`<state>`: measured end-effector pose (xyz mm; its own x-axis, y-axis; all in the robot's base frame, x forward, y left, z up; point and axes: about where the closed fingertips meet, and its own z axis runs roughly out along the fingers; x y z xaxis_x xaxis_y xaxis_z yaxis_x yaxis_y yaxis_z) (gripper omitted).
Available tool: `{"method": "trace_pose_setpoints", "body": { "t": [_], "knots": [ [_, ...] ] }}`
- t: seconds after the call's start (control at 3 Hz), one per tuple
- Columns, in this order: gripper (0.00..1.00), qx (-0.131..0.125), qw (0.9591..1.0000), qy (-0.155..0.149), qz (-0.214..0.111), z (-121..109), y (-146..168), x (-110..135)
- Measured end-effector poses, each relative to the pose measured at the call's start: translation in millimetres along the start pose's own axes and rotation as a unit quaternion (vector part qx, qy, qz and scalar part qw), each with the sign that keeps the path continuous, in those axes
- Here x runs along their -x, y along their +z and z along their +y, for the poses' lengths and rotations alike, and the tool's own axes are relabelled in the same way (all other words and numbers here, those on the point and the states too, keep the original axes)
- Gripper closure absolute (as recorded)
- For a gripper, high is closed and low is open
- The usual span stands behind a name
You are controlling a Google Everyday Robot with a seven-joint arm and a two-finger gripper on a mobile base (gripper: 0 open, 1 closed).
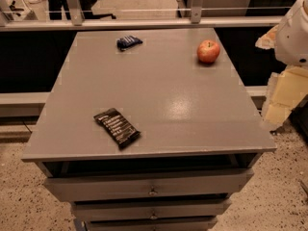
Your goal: Move apple near rxbar chocolate
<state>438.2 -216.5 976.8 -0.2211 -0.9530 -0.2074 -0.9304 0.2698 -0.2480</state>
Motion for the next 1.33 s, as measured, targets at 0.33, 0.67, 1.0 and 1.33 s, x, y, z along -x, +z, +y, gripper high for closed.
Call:
{"method": "trace_pose_setpoints", "body": {
  "t": [0.33, 0.67, 1.0, 1.33],
  "knots": [
    [0.0, -0.007, 1.0, 0.001, -0.005, -2.4, -0.2, 1.0],
    [0.0, -0.007, 1.0, 0.001, -0.005, -2.6, -0.2, 1.0],
    [0.0, -0.034, 0.9988, 0.016, -0.031, -34.4, 15.6, -0.2],
    [0.0, -0.083, 0.9913, 0.057, -0.085, -111.7, 54.9, -5.3]
  ]
}}
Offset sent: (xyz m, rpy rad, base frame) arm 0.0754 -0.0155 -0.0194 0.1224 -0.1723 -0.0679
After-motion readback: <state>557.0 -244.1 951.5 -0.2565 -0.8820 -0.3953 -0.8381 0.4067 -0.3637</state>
